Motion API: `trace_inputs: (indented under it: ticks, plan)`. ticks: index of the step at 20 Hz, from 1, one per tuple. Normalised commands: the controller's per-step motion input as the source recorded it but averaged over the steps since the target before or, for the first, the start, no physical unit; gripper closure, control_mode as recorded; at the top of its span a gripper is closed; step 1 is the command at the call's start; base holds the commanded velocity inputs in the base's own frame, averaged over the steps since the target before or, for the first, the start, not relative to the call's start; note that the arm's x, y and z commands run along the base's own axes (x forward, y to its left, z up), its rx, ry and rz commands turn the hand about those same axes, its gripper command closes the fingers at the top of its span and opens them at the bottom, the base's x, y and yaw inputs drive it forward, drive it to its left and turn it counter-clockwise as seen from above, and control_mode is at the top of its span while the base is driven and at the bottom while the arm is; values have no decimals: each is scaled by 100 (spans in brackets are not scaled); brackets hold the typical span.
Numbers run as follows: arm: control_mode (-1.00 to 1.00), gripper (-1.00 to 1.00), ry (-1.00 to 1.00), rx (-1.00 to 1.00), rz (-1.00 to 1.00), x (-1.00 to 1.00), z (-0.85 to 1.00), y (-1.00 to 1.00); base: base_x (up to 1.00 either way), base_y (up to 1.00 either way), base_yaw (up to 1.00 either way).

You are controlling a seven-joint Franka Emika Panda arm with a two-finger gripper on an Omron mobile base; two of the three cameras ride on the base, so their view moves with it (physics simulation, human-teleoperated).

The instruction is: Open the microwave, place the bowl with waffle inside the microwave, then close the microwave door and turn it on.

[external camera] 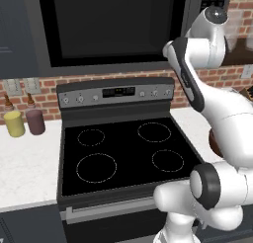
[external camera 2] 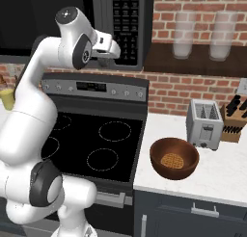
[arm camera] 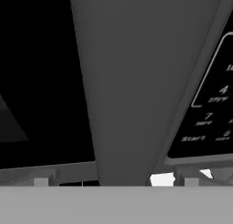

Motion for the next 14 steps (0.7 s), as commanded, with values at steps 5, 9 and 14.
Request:
trace_inputs:
  ticks: [5, 9, 14]
  plan:
    - [-100, -100, 0, 0, 0, 65, 12, -2, 0, 0, 0]
    - [-100, -100, -10, -1, 0, 58, 0, 0, 0, 0, 0]
    - [-100, 100, -33, -17, 0, 40, -48, 11, 0, 0, 0]
